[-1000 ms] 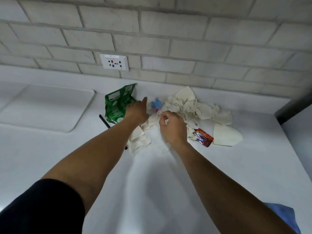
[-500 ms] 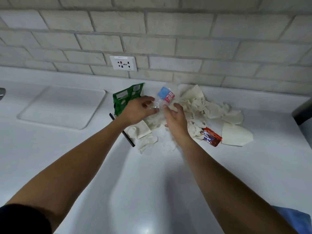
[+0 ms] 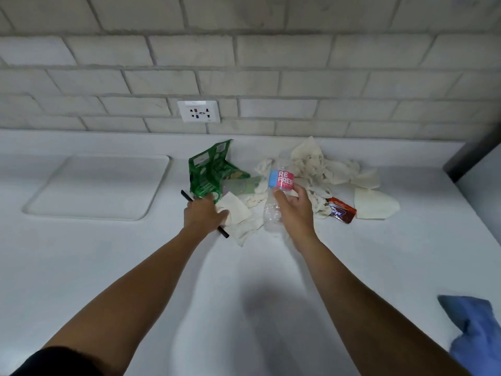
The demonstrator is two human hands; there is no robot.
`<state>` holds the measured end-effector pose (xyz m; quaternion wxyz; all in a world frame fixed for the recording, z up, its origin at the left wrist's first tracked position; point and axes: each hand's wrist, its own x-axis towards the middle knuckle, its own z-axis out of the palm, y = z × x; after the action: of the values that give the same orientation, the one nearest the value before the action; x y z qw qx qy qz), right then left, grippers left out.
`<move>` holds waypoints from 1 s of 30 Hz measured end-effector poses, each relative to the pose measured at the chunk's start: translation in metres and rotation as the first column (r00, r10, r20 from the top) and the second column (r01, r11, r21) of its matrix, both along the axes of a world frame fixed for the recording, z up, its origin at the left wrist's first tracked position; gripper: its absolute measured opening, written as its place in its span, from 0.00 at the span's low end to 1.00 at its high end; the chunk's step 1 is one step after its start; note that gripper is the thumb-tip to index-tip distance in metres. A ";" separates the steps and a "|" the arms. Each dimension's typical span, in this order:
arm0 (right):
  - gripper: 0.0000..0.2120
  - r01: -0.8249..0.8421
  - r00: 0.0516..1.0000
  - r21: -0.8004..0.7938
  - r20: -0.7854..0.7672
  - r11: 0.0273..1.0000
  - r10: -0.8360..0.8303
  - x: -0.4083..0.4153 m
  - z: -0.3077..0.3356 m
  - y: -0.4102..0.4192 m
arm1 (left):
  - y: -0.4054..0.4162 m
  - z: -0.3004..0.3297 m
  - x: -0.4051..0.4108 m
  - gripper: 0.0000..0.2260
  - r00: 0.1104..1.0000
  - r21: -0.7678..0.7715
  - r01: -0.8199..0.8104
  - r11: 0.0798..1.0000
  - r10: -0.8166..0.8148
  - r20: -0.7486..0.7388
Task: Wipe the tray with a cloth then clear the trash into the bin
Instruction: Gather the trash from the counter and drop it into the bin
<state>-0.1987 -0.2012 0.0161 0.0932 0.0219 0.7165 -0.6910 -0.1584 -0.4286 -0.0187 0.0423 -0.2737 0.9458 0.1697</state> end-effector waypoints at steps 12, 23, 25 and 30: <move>0.22 0.220 0.975 0.061 -0.010 0.974 -0.220 0.078 -0.009 0.023 | 0.013 0.029 0.008 0.10 0.910 0.444 0.133 0.886 0.069 -0.409; 0.22 0.407 0.907 -0.030 -0.103 0.913 -0.407 0.148 0.010 0.120 | 0.215 0.069 0.102 0.14 0.767 0.505 0.525 0.685 -0.123 -0.630; 0.24 0.442 0.887 -0.026 -0.137 0.897 -0.441 0.170 0.006 0.159 | 0.253 0.062 0.121 0.15 0.747 0.500 0.579 0.644 -0.174 -0.642; 0.27 0.642 0.744 0.016 -0.253 0.767 -0.618 0.253 -0.009 0.259 | 0.356 0.039 0.183 0.15 0.706 0.524 0.692 0.497 -0.312 -0.636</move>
<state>0.0547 0.0574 0.0069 -0.2316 0.1860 0.7071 -0.6417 0.0247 -0.0728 0.0201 -0.0279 0.1146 0.8117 0.5720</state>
